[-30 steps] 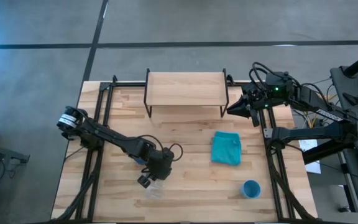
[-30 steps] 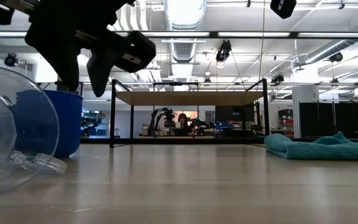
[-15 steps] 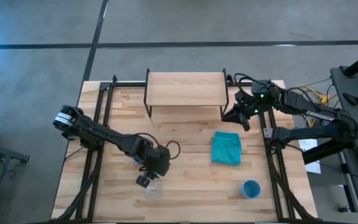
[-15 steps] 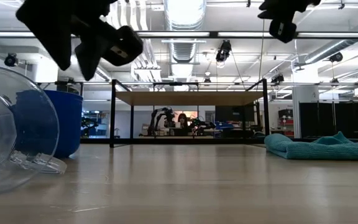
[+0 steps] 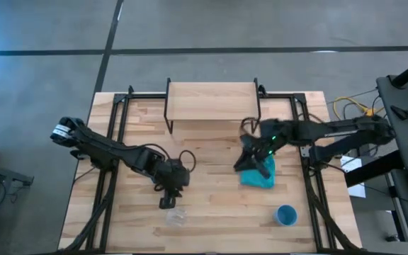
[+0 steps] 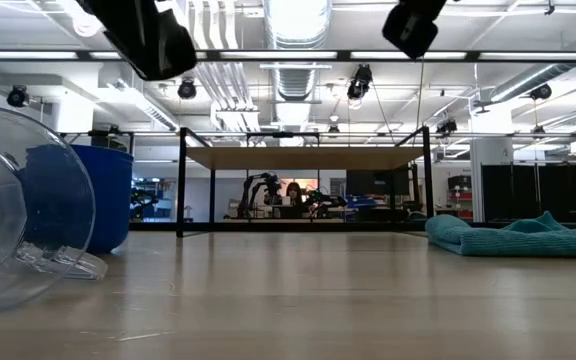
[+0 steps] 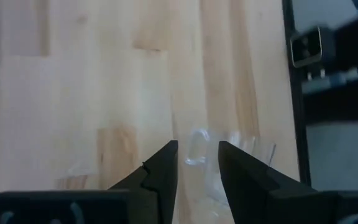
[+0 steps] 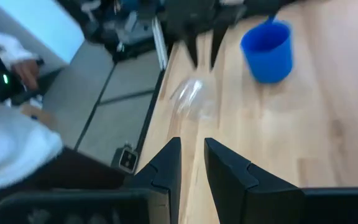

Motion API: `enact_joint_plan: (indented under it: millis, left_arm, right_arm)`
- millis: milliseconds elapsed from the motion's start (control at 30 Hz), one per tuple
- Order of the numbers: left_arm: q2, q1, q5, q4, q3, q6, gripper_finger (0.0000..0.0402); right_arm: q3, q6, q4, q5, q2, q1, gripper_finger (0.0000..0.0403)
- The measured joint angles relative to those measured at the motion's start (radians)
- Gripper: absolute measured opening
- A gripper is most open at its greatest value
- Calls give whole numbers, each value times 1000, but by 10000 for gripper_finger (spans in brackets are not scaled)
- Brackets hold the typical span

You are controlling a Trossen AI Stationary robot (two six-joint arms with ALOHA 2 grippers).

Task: Stack small to large cups/mugs on shelf
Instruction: Put the transparent mug on the shelf

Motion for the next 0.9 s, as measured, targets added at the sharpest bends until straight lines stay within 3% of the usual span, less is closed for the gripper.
enact_joint_plan:
  millis: [400,767,900]
  left_arm:
    - [-103,-40,-11,-150,-5,-128,100]
    - [-123,-256,5,-165,-36,-225,100]
    - [-111,-337,-56,-166,-36,-301,100]
  right_arm:
    - [218,69,46,74,364,148,66]
    - [590,125,44,149,710,275,66]
    - [690,132,34,225,802,321,66]
